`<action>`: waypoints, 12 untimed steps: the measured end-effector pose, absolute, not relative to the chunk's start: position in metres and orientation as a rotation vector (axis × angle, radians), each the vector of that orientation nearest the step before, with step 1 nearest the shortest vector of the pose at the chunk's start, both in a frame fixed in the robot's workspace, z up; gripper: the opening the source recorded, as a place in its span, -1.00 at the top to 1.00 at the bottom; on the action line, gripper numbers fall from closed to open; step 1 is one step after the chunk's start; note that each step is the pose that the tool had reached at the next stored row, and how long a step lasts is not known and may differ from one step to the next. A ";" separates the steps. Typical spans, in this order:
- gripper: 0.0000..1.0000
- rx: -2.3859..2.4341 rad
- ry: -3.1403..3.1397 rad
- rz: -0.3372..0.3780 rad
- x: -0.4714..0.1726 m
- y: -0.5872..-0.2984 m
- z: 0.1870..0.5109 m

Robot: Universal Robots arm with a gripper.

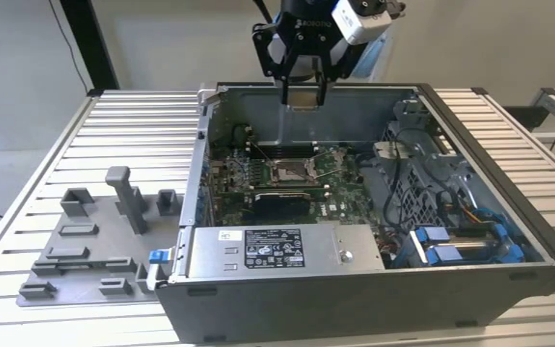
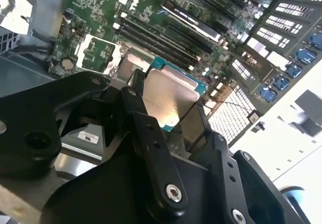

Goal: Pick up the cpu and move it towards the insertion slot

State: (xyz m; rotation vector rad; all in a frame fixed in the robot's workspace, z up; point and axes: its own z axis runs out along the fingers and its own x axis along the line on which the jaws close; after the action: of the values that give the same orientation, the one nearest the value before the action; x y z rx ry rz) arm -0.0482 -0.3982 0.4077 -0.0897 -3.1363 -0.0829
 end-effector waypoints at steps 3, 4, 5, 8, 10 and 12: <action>1.00 -0.090 -3.136 -0.083 -0.048 -0.393 0.407; 1.00 -0.090 -3.136 -0.083 -0.048 -0.391 0.407; 1.00 -0.090 -3.136 -0.083 -0.048 -0.389 0.407; 1.00 -0.090 -3.136 -0.083 -0.048 -0.381 0.406; 1.00 -0.089 -3.136 -0.083 -0.046 -0.377 0.406; 1.00 -0.090 -3.136 -0.083 -0.043 -0.375 0.404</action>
State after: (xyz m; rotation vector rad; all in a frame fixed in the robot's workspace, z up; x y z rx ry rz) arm -0.0433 -0.3746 0.4043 -0.0895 -3.1362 -0.0830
